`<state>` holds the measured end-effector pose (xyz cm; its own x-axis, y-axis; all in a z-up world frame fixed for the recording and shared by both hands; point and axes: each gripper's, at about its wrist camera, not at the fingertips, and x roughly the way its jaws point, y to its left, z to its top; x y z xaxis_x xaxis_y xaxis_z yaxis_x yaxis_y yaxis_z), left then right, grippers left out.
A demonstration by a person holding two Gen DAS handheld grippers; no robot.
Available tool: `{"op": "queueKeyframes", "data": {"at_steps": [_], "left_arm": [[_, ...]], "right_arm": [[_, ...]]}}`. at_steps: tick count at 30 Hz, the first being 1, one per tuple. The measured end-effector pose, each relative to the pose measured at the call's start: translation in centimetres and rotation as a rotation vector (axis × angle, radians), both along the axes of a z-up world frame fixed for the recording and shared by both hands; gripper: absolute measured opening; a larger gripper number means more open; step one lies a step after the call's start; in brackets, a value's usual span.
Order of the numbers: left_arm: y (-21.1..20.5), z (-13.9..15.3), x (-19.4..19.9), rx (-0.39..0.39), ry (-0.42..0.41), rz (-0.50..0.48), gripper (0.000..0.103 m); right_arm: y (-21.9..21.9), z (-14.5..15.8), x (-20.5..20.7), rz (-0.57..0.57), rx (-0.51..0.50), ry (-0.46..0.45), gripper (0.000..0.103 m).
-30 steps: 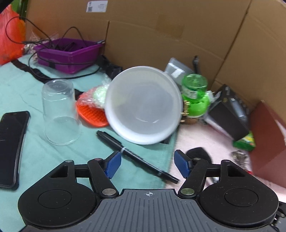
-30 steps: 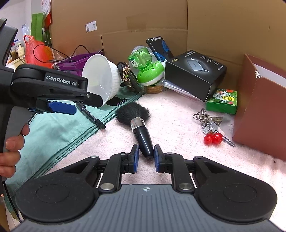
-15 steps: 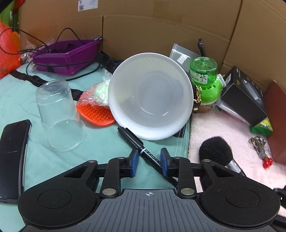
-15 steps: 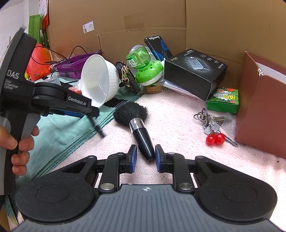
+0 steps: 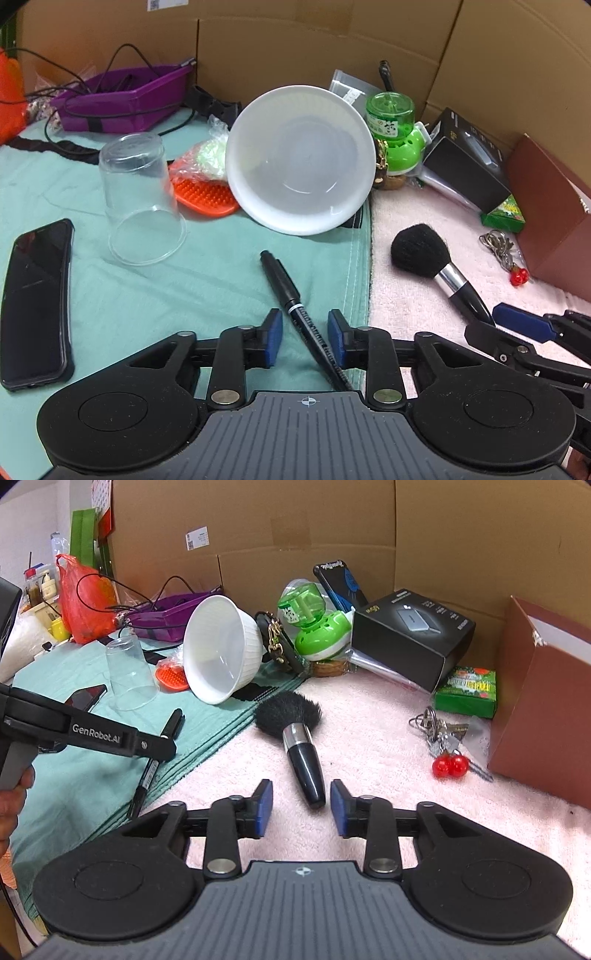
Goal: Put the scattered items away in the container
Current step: 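Grasp the black marker with the left gripper while the right gripper holds the brush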
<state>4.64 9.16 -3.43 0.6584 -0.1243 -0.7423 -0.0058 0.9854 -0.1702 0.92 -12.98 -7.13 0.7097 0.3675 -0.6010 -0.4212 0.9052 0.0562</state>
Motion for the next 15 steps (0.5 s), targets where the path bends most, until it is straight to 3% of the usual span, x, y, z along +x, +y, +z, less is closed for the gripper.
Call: {"op": "queueKeyframes", "data": {"at_steps": [2,4,6,8,11,15], "left_arm": [[-0.4,0.0,0.1,0.004,-0.006,-0.006,0.056],[-0.7,-0.1,0.2,0.017,-0.013,-0.011,0.056],[-0.7,-0.2,0.3,0.022,-0.019,-0.024,0.048],[-0.8,-0.2,0.5,0.024,-0.024,-0.050,0.032],[-1.2,-0.3,1.2,0.034,-0.027,-0.082,0.027],[-2.0,-0.4,2.1,0.045,-0.034,-0.106,0.031]], "right_arm": [[0.2,0.2,0.2,0.006,-0.003,-0.009,0.039],[0.4,0.3,0.5,0.010,-0.011,-0.014,0.039],[0.7,0.3,1.0,0.012,-0.020,-0.016,0.039],[0.9,0.2,1.5,0.013,-0.021,-0.013,0.039],[1.4,0.0,2.2,0.019,-0.023,-0.011,0.039],[2.0,-0.2,3.0,0.028,-0.028,-0.007,0.039]]}}
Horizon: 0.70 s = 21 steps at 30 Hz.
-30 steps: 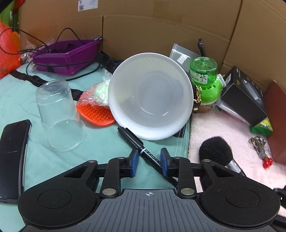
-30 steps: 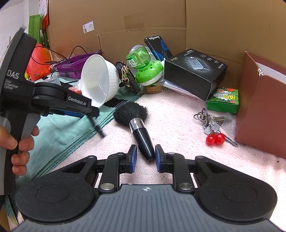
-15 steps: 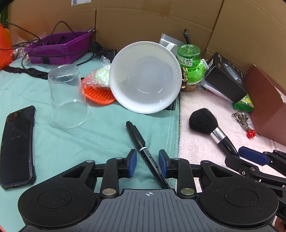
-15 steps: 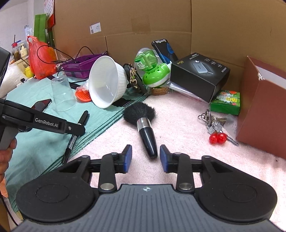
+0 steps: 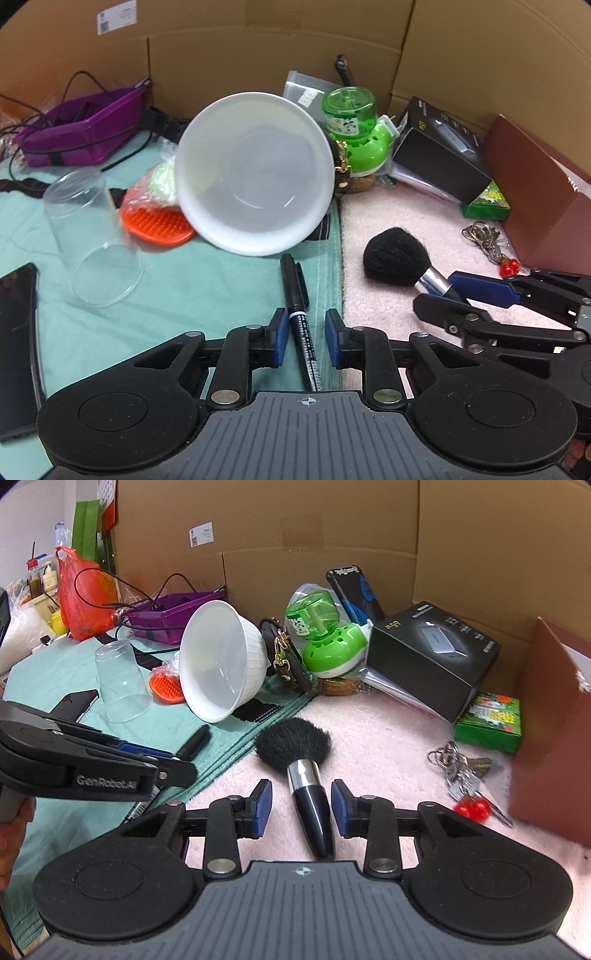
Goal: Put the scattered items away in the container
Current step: 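Grasp the black marker with the left gripper while the right gripper holds the brush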
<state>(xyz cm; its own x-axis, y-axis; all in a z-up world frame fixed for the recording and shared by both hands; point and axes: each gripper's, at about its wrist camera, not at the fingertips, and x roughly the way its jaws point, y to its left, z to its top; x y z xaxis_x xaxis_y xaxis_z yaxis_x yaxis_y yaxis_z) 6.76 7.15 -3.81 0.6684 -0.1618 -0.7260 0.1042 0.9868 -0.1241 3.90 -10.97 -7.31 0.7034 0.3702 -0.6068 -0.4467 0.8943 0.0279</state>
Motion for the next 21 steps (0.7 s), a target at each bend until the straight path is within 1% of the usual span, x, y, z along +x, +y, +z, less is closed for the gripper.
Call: {"op": "queueKeyframes", "data": {"at_steps": [1,4,6,10,11,14,15,18,21], "left_arm": [[-0.2,0.0,0.1,0.003,-0.001,-0.003,0.041],[-0.3,-0.1,0.0,0.012,-0.005,-0.019,0.041],[0.0,-0.1,0.0,0.000,-0.004,-0.022,0.039],[0.4,-0.1,0.2,-0.017,0.002,-0.006,0.022],[0.5,-0.1,0.2,-0.025,0.003,-0.003,0.020],[1.1,-0.1,0.2,-0.067,0.009,0.017,0.022],[1.3,-0.1,0.1,-0.089,0.013,0.025,0.026],[2.2,-0.2,-0.1,-0.149,0.024,0.049,0.026],[2.7,-0.3,-0.1,-0.177,0.026,0.070,0.026]], "right_arm": [[0.1,-0.1,0.2,-0.002,-0.003,0.003,0.039],[0.2,-0.5,0.8,-0.007,-0.007,0.020,0.039],[0.1,-0.6,1.0,-0.007,-0.004,0.025,0.039],[0.4,-0.7,1.2,-0.008,-0.009,0.017,0.039],[0.5,-0.7,1.2,-0.006,-0.012,0.015,0.038],[0.6,-0.7,1.2,-0.005,-0.010,0.014,0.038],[0.6,-0.7,1.2,-0.006,-0.005,0.017,0.038],[0.5,-0.6,1.2,-0.010,-0.003,0.019,0.038],[0.5,-0.7,1.1,-0.012,-0.002,0.018,0.038]]}}
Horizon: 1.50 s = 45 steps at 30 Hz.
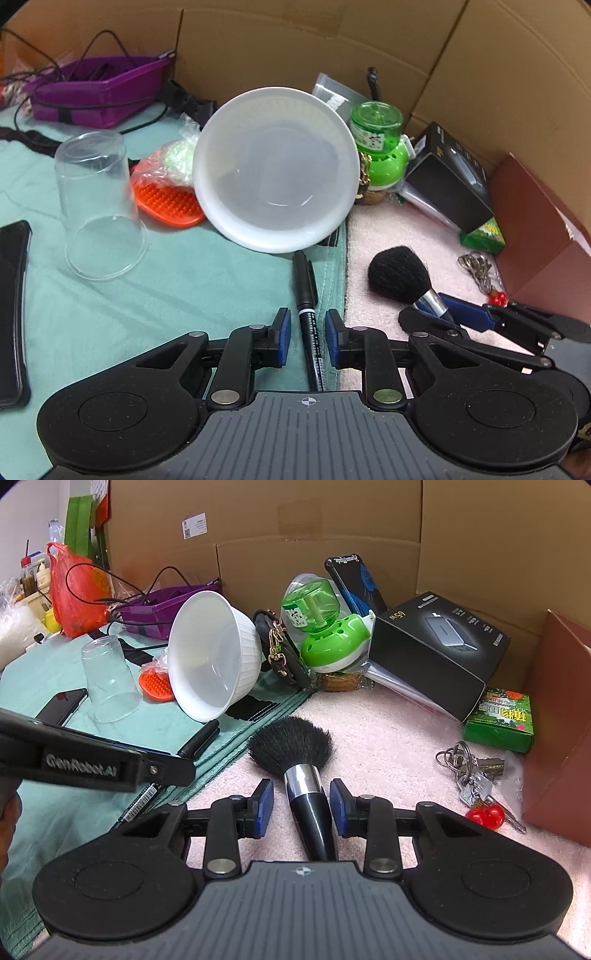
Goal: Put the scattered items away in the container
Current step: 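Grasp the black marker with the left gripper while the right gripper holds the brush, then carry the marker and brush into the brown box and open both grippers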
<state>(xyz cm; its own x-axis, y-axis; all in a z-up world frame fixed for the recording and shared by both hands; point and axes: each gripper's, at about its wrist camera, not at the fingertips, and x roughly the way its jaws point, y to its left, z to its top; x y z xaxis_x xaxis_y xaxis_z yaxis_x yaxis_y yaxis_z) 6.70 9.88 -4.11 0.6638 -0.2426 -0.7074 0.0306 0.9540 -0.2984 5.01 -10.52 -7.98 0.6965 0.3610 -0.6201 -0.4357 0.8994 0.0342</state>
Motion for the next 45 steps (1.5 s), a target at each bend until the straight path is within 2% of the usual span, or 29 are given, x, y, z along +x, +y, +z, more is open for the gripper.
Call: {"op": "queueKeyframes", "data": {"at_steps": [3,4,10,12,14,16,18,19,20,22,23,25,26,27,28,29,35,45], "left_arm": [[0.1,0.1,-0.1,-0.020,0.003,0.016,0.027],[0.2,0.0,-0.1,-0.033,0.004,0.015,0.039],[0.7,0.2,-0.2,-0.060,0.002,0.044,0.039],[0.8,0.1,-0.1,-0.051,0.005,0.052,0.034],[0.8,-0.1,0.2,-0.051,0.015,0.050,0.013],[0.5,-0.1,0.5,-0.025,0.011,0.045,0.008],[-0.2,0.0,0.5,0.030,0.003,0.026,0.009],[-0.9,0.1,0.5,0.070,-0.004,0.003,0.022],[-1.5,0.1,0.5,0.105,-0.012,-0.013,0.026],[-2.1,0.1,0.6,0.146,-0.026,-0.024,0.026],[-2.3,0.0,0.7,0.160,-0.030,-0.032,0.022],[-2.6,0.0,0.7,0.174,-0.034,-0.038,0.023],[-2.7,0.0,0.6,0.182,-0.036,-0.039,0.019],[-2.7,0.0,0.5,0.179,-0.036,-0.037,0.018],[-2.7,0.0,0.3,0.167,-0.034,-0.039,0.009],[-2.7,0.1,0.0,0.153,-0.032,-0.037,0.005],[-2.9,0.9,-1.6,0.095,-0.045,-0.041,0.004],[-5.9,5.0,-3.4,0.068,-0.150,-0.107,0.004]], "right_arm": [[0.0,0.0,0.0,-0.002,0.001,0.001,0.038],[-0.1,0.0,0.0,0.000,0.001,0.001,0.038],[-0.2,0.0,-0.1,0.000,0.003,0.000,0.038],[-0.3,-0.1,-0.2,0.000,0.004,0.000,0.038],[-0.3,-0.1,-0.2,-0.001,0.004,0.000,0.038],[-0.3,-0.1,-0.2,-0.002,0.005,0.000,0.038],[-0.2,-0.1,-0.2,-0.005,0.004,-0.002,0.038],[-0.1,-0.1,-0.2,-0.005,0.003,-0.003,0.038],[-0.1,-0.2,-0.2,-0.005,0.000,-0.005,0.039],[0.1,-0.2,-0.1,-0.008,-0.004,-0.009,0.039],[0.2,-0.2,-0.1,-0.010,-0.007,-0.011,0.039],[0.4,-0.3,-0.1,-0.011,-0.011,-0.019,0.039],[0.4,-0.4,-0.1,-0.012,-0.012,-0.022,0.038],[0.4,-0.4,-0.2,-0.011,-0.014,-0.024,0.036],[0.4,-0.4,-0.3,-0.009,-0.013,-0.024,0.029],[0.4,-0.4,-0.4,-0.010,-0.009,-0.022,0.025],[0.0,0.3,-2.0,-0.002,0.030,-0.006,0.024],[-1.9,3.2,-4.7,-0.030,0.086,-0.085,0.024]]}}
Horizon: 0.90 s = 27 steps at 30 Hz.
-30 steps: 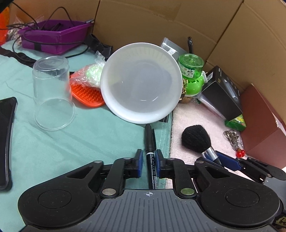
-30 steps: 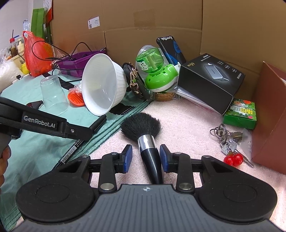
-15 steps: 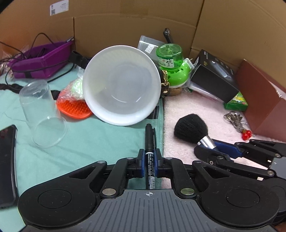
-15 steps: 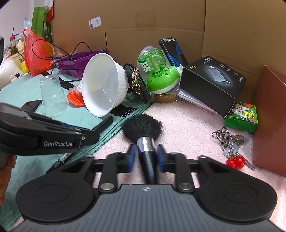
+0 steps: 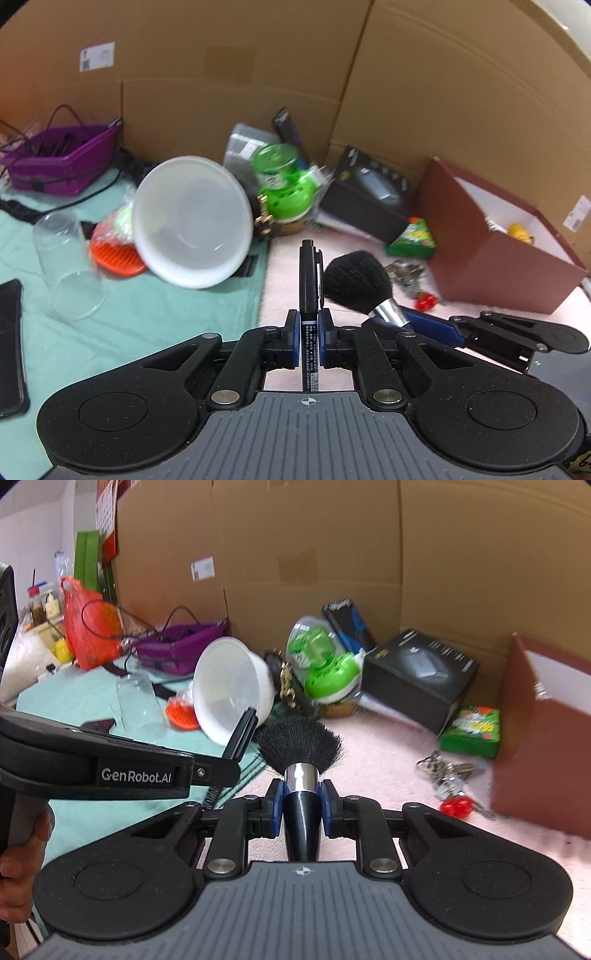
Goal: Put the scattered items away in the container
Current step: 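Carry the marker and brush into the brown box and open both grippers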
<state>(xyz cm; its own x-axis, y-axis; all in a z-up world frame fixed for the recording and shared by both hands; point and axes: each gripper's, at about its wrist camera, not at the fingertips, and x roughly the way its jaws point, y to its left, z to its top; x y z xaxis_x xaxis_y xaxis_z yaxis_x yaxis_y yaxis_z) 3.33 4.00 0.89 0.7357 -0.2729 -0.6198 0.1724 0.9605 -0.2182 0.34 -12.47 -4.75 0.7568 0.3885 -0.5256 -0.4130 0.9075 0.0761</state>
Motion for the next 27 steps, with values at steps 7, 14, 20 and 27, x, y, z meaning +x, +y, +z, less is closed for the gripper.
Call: {"op": "queueKeyframes", "data": {"at_steps": [7,14,20,27], "left_arm": [[-3.7,2.9,-0.1,-0.012,-0.079,-0.075,0.004],[-8.8,5.9,0.1,-0.006,-0.167,-0.163,0.004],[-12.8,8.5,0.6,-0.022,-0.224,-0.246,0.004],[-17.9,11.4,1.7,-0.009,-0.307,-0.330,0.004]], "right_arm": [[-2.9,2.0,-1.6,-0.059,0.048,-0.073,0.024],[-6.5,3.9,-2.6,-0.137,0.066,-0.154,0.024],[-9.8,5.8,-2.9,-0.206,0.073,-0.229,0.024],[-12.5,8.6,-2.2,-0.239,0.057,-0.326,0.024]]}}
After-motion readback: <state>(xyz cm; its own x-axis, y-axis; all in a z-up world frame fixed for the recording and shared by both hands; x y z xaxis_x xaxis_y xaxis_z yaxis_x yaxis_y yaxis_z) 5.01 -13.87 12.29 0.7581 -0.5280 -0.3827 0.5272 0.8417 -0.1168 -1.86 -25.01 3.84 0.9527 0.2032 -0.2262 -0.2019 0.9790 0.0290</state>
